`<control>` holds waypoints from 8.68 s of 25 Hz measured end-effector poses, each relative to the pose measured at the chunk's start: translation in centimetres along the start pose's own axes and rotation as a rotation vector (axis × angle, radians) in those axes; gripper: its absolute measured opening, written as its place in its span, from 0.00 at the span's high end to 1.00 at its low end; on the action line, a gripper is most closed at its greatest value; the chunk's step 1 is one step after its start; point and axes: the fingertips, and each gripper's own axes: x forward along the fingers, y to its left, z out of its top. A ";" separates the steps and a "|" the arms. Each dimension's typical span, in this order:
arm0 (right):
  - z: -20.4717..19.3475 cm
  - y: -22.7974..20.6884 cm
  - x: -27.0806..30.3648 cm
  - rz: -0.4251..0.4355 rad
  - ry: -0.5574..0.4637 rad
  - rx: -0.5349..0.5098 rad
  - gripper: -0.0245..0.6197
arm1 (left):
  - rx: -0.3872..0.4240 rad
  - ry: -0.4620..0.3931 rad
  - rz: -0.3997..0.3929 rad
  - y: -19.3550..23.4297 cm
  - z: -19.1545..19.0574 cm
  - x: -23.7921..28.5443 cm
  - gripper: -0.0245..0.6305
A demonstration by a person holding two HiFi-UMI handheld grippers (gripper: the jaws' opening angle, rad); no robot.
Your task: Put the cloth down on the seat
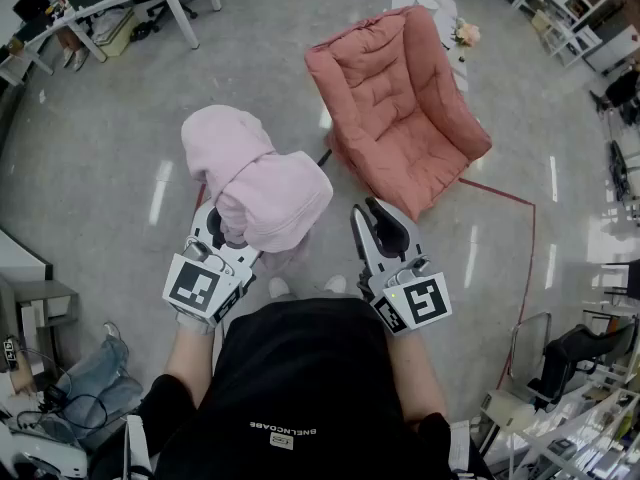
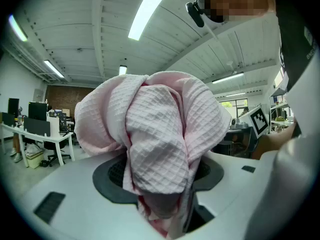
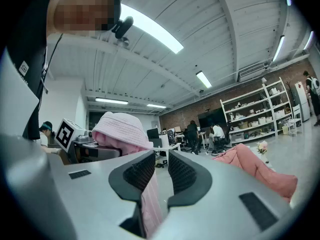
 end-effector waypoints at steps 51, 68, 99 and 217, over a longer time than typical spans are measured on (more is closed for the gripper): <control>0.4 -17.1 14.5 -0.089 0.070 0.112 0.80 | -0.041 0.061 0.071 17.5 1.1 17.1 0.56; -0.3 -17.7 28.1 -0.189 0.093 0.125 0.80 | -0.028 0.091 0.007 32.6 1.0 22.7 0.56; 3.2 -32.5 25.7 -0.296 0.032 0.196 0.80 | 0.079 0.029 0.019 31.7 11.6 42.5 0.56; -13.4 -58.7 19.1 -0.338 0.386 0.500 0.80 | -0.127 0.588 -0.242 9.9 -27.3 77.5 0.57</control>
